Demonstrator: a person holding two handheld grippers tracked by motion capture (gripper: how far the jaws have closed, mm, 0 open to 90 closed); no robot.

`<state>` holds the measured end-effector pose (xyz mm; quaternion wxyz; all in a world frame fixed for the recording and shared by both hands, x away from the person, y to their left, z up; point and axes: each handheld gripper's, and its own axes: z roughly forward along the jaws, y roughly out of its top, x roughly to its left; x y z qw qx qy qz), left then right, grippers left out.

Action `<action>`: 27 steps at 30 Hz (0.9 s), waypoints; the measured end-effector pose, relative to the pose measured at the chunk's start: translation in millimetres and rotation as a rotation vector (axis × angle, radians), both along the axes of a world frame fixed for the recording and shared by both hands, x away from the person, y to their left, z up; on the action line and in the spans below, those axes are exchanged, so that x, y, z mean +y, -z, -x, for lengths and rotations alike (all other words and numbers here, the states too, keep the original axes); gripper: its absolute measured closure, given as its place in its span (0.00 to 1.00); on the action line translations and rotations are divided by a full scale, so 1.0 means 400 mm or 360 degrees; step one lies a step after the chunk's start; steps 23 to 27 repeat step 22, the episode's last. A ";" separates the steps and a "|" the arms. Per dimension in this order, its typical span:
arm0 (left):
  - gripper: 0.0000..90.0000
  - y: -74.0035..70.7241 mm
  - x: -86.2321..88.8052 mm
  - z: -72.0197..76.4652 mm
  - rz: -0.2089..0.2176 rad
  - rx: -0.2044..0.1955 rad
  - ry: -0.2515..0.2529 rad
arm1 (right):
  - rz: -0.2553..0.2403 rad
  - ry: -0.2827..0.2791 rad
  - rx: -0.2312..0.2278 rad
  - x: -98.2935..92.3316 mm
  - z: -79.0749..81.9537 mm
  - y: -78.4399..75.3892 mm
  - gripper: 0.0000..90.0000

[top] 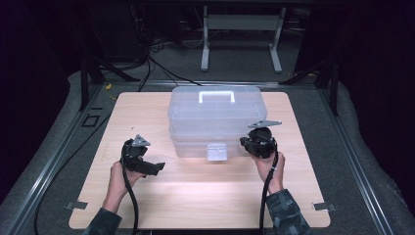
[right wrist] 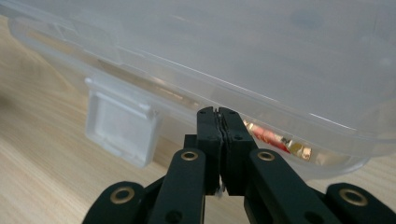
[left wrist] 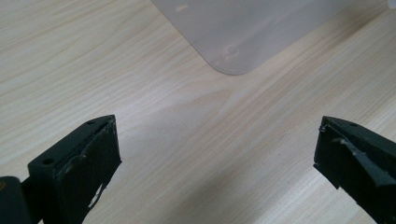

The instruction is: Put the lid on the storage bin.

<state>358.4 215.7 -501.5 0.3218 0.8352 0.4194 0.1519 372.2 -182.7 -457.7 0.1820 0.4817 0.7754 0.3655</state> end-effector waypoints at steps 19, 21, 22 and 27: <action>0.00 0.048 0.076 0.087 0.0008 -0.0045 -0.0182 | 0.0009 0.0209 0.0056 -0.190 0.144 0.117 0.60; 0.00 0.061 0.081 0.093 0.0010 -0.0042 -0.0201 | 0.0020 0.0220 0.0062 -0.200 0.149 0.137 0.46; 0.00 0.067 0.084 0.096 0.0019 -0.0047 -0.0215 | 0.0035 0.0234 0.0066 -0.204 0.151 0.146 0.39; 0.00 0.067 0.084 0.096 0.0019 -0.0047 -0.0215 | 0.0035 0.0234 0.0066 -0.204 0.151 0.146 0.39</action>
